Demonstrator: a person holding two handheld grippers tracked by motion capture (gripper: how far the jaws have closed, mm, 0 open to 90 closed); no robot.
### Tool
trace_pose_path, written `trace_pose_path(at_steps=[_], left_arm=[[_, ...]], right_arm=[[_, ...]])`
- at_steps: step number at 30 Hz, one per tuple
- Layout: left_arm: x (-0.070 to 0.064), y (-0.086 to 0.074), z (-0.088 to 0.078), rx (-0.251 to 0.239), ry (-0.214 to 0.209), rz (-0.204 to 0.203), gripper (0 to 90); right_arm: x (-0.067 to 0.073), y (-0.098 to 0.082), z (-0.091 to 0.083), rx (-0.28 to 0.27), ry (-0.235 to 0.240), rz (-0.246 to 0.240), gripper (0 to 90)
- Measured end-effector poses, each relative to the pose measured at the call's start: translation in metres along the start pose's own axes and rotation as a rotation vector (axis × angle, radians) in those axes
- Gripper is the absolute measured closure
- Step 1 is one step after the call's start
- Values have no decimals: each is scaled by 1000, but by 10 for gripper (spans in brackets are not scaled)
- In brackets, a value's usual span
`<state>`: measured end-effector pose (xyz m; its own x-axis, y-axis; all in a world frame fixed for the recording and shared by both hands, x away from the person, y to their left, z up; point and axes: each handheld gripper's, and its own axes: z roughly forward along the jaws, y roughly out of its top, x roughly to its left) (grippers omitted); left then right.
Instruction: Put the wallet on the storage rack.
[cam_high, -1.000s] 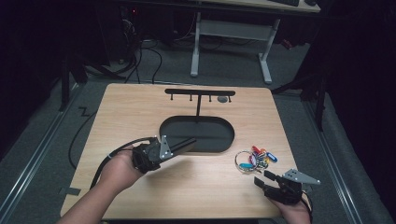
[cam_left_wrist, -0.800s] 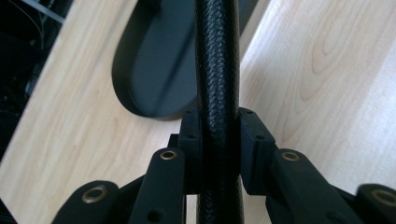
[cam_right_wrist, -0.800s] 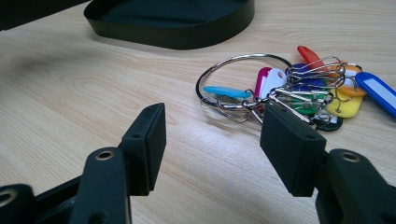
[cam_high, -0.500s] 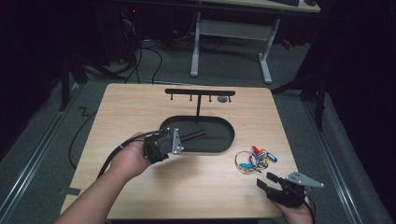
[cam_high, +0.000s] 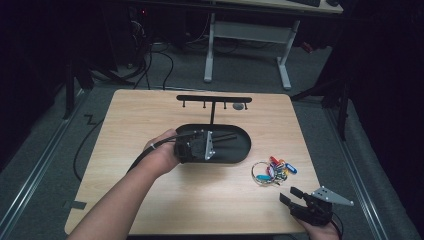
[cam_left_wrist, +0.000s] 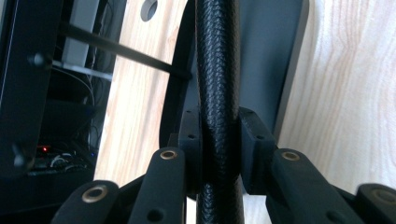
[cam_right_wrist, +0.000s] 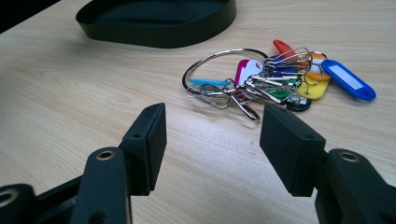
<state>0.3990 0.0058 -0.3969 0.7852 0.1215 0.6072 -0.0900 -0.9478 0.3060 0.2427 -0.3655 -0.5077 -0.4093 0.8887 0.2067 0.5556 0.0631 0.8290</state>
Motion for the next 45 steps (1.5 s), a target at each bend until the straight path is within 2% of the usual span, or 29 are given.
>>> trace_pose_path(at_steps=[5,11,15,22,28,32,36,39,42,45], left_arm=[[2,5,9,1,16,36,740],[4,6,19,8,24,41,740],[4,6,27,21,23,61,740],[7,3,38,4,54,86,740],[7,-2,57,43,64,114,740],[11,-6,71,57,65,102,741],[10,-5,82,52,55,112,741],[10,-5,87,51,57,120,741],[13,-6,92,42,63,98,740],[13,-6,96,36,61,105,740]], right_arm=[[-1,-1,-1,-2,4,5,415],[-1,-1,-2,-2,4,7,416],[-1,-2,-1,-4,4,9,417],[0,-5,-5,-2,-6,11,417],[-3,-7,-10,-7,-21,21,421],[-2,-8,-9,-3,-15,21,422],[-3,-7,-7,-2,-4,29,422],[-3,-8,-6,5,-1,30,422],[-3,-9,-7,0,-3,30,422],[-3,-9,-7,1,-3,34,422]])
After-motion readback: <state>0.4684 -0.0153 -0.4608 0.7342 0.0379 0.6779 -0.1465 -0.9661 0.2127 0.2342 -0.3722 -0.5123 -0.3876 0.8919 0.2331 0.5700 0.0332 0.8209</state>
